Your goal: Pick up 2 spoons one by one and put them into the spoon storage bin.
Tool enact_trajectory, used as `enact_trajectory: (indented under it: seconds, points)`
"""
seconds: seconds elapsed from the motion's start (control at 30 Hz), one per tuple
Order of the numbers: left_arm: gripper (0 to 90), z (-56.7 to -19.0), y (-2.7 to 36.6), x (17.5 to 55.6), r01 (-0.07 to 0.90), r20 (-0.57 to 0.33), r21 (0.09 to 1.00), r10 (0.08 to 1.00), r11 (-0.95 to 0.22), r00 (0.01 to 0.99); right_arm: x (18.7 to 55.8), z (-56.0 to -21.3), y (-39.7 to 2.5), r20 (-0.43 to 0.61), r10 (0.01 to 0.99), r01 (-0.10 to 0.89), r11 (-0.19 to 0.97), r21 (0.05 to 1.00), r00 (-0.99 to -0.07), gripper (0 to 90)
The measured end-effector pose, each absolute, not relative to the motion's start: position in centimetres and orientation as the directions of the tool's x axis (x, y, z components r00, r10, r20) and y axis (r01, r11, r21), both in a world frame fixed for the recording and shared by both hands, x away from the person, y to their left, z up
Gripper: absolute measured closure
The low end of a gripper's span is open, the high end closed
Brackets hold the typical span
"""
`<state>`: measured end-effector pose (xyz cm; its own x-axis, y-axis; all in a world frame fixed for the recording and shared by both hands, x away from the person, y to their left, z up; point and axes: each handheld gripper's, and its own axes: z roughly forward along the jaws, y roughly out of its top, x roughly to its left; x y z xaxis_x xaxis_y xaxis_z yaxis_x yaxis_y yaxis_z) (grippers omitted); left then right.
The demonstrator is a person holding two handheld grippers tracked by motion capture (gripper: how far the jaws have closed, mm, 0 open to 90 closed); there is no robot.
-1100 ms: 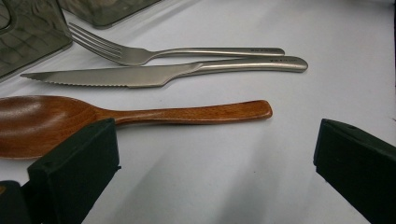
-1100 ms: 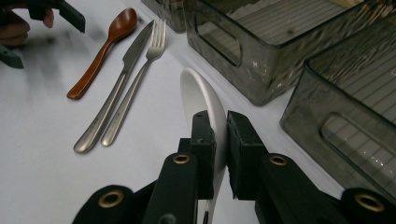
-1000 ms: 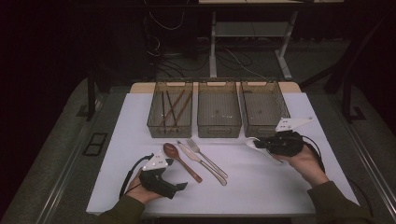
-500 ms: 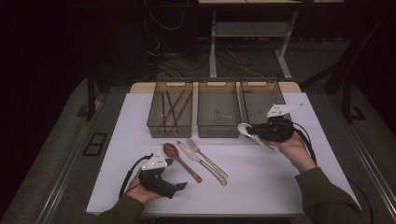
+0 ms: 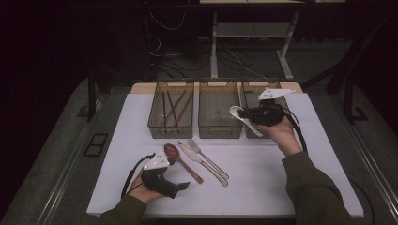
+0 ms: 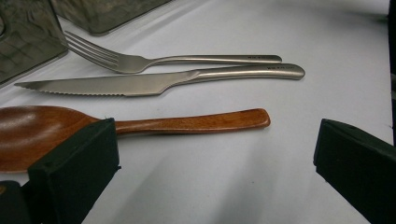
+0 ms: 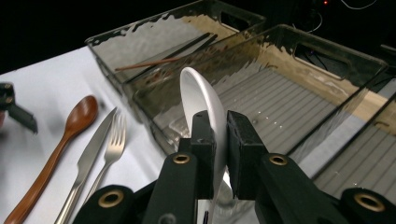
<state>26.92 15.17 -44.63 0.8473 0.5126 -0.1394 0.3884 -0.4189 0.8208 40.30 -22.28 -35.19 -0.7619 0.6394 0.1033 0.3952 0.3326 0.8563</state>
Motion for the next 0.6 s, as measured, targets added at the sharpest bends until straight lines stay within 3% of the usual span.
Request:
enact_trajectory:
  seconds: [0.6]
  points:
    - [0.0, -44.6, 15.2, 26.7, 0.382, -0.139, 0.824, 0.505, -0.418, 0.852, 45.8, -35.9, -16.8, 0.1, 0.675, 0.421, 0.33, 0.845, -0.731, 81.6]
